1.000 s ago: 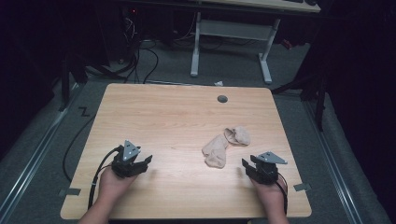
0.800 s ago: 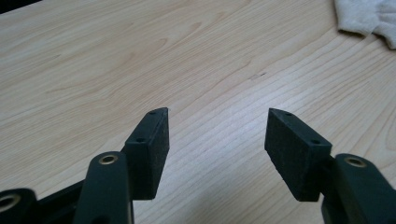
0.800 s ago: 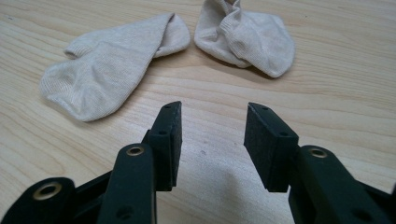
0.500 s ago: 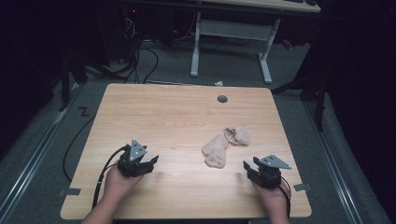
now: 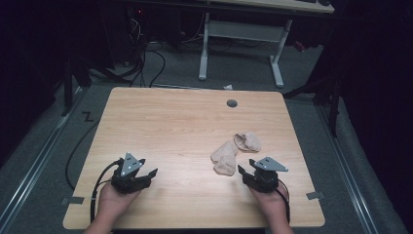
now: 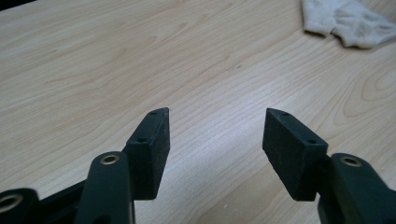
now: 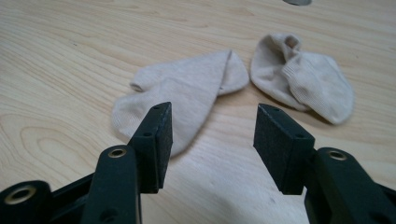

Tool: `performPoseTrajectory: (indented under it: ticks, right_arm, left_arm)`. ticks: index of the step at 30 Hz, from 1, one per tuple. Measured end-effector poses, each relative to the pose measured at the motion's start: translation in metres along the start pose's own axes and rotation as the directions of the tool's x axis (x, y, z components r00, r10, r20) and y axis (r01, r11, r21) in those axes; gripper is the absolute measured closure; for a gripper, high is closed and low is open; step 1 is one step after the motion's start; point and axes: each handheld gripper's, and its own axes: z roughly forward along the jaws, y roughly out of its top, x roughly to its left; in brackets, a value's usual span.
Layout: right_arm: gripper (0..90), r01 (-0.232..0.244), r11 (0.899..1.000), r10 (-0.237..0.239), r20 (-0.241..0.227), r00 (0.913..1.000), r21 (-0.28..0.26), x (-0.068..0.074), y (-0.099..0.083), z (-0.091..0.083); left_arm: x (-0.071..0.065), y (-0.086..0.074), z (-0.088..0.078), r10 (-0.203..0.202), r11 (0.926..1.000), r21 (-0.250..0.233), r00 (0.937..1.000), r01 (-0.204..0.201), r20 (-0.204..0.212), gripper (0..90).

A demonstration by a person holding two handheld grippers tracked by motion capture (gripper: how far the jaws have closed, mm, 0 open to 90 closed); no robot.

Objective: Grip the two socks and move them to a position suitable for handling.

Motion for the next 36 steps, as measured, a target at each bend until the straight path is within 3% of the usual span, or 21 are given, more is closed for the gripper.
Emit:
performPoseTrajectory:
  ticks: [4, 8, 11, 13, 16, 22, 27, 32, 36]
  right_arm:
    - [47.0, 0.012, 1.0, -0.012, -0.007, 0.9999, -0.013, 0.004, 0.013, 0.008]
    - [53.5, 0.039, 0.999, -0.038, 0.013, 0.9992, -0.036, 0.003, 0.038, 0.017]
    - [54.4, 0.017, 0.998, -0.016, 0.006, 0.9998, -0.053, 0.003, 0.047, 0.023]
    - [54.1, 0.023, 0.998, -0.024, -0.004, 0.9997, -0.057, 0.008, 0.044, 0.025]
    - [54.2, 0.095, 0.995, -0.095, 0.008, 0.9955, -0.011, 0.017, 0.033, 0.027]
    - [51.0, 0.054, 0.998, -0.053, -0.025, 0.9983, 0.013, 0.013, 0.025, 0.032]
    - [51.5, 0.048, 0.998, -0.047, -0.036, 0.9982, 0.035, 0.013, 0.024, 0.039]
    - [58.2, 0.043, 0.998, -0.04, -0.057, 0.9976, 0.049, 0.015, 0.023, 0.045]
    - [67.0, 0.045, 0.996, -0.043, -0.035, 0.9985, 0.073, 0.013, 0.023, 0.053]
  left_arm:
    - [0.0, -0.001, 0.009, 0.018, 0.9995, 0.027, 0.9998, -0.018, 0.004, 41.3]
    - [0.002, 0.001, 0.014, 0.004, 0.9997, 0.025, 0.9998, -0.004, 0.017, 41.0]
    - [0.003, 0.004, 0.016, -0.003, 0.9998, 0.019, 0.9996, 0.002, 0.027, 41.0]
    - [0.002, 0.007, 0.017, -0.01, 0.9999, 0.0, 0.9992, 0.01, 0.039, 41.0]
    - [-0.001, 0.009, 0.019, 0.007, 1.0, 0.002, 0.9993, -0.007, 0.036, 40.9]
    - [0.0, 0.008, 0.016, 0.008, 1.0, 0.002, 0.9996, -0.008, 0.028, 40.7]
    - [0.003, 0.005, 0.01, -0.001, 1.0, -0.001, 0.9999, 0.001, 0.013, 40.7]
    - [0.007, 0.002, 0.008, -0.012, 0.9999, 0.0, 0.9999, 0.012, -0.002, 40.8]
    - [0.007, 0.003, 0.009, -0.015, 0.9999, 0.001, 0.9999, 0.015, -0.002, 41.8]
